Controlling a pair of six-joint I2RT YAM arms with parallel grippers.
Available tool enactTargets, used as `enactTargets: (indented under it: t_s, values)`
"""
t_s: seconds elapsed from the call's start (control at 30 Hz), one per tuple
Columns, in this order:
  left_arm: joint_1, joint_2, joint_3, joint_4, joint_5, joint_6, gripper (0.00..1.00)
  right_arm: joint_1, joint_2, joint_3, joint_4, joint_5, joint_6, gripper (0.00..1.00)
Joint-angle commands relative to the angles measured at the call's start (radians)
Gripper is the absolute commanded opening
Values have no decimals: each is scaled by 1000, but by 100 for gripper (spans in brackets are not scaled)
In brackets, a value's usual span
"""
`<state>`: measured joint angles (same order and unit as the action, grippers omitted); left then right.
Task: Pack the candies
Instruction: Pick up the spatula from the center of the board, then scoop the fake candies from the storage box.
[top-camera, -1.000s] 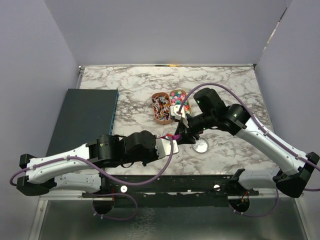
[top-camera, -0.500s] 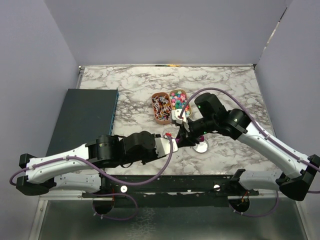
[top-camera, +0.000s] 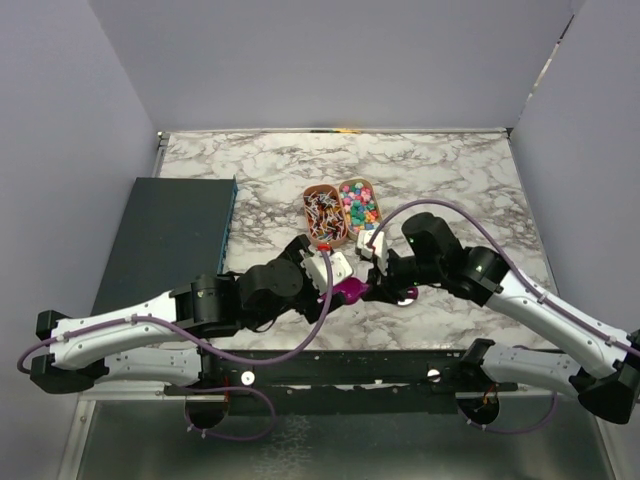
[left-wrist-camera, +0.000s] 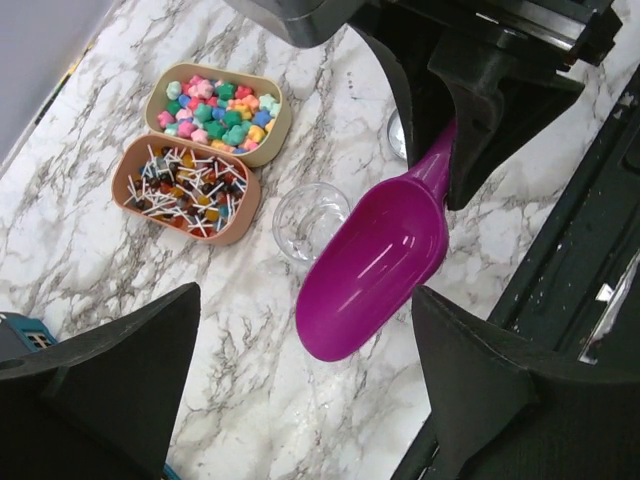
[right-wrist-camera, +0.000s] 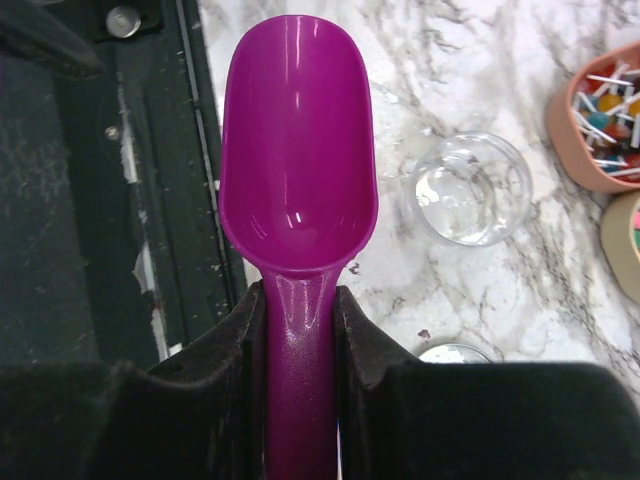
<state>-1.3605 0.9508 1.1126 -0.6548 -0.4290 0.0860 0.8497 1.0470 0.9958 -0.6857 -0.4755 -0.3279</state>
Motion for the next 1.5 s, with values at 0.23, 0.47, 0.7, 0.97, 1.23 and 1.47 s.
enactTargets:
  t_s: [0.23,0.47,0.7,0.97,1.23,1.47]
  values:
    - [141,15,-92,214,-81,-104,89,5,-34,-11,142,428,159,1]
    - [349,37,-123,253,16,-181,89,3,58,134,-4,655,268,1]
    - [454,40,-149,292,27,-219,87,-24,203,298,-187,761,396,1]
    - [499,3,-223,350,65,-265,85,-108,362,455,-304,698,436,1]
    - [551,-4,-225,341,75,-287,82,-206,522,573,-404,626,487,1]
    - [612,-32,-241,345,133,-288,81,-267,669,696,-487,590,493,1]
